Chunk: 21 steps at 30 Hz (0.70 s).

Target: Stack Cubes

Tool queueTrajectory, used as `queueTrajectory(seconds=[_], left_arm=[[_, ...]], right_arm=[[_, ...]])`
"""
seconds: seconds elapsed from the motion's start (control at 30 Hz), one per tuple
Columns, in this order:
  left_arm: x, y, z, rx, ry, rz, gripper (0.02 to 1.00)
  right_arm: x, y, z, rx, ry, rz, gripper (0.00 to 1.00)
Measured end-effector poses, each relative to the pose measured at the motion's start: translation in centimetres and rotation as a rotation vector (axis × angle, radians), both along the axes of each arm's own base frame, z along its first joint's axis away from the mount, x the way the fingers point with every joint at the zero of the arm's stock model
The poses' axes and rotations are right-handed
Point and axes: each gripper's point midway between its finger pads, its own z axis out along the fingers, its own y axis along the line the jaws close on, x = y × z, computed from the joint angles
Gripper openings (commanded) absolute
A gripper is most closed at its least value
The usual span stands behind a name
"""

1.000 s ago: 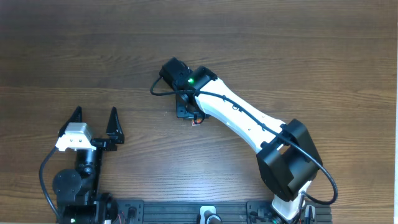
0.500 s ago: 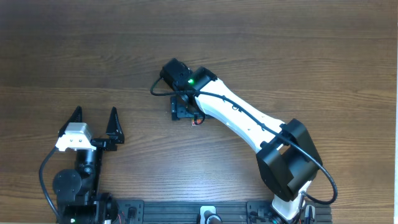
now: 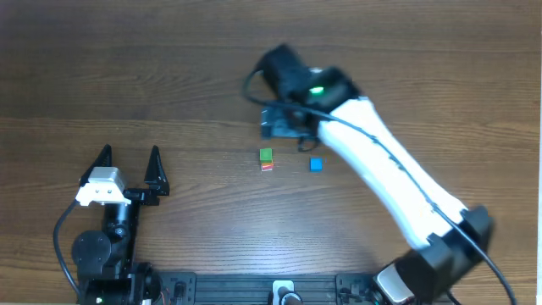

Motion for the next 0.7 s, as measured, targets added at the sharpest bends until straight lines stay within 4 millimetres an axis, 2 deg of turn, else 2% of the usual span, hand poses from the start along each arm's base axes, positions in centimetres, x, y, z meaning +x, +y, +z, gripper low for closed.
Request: queueTrajectory(seconds=[0.07,0.13,0.43,0.63,0.7], left_arm=[[0.0,0.0,0.0,0.0,0.0,0.0,0.906],[0.0,0.0,0.0,0.0,0.0,0.0,0.906],[0.0,0.0,0.0,0.0,0.0,0.0,0.906],[0.0,0.0,0.0,0.0,0.0,0.0,0.906],[0.0,0.0,0.0,0.0,0.0,0.0,0.906]], right_arm=[[0.1,-1.6,0.4,-0.013,0.001,-0.024,0.991],[0.3,-2.2,-0.2,-0.022,0.007,-0.032,0.991],[-0.3,-3.8,-8.4,-0.023,0.094,-0.036,0.991],[-1.2,-4.1,-12.6,-0.008,0.113,-0.021,0.993],[-1.4,-4.1,-13.2,-0.008,0.121,-0.014,0.991]])
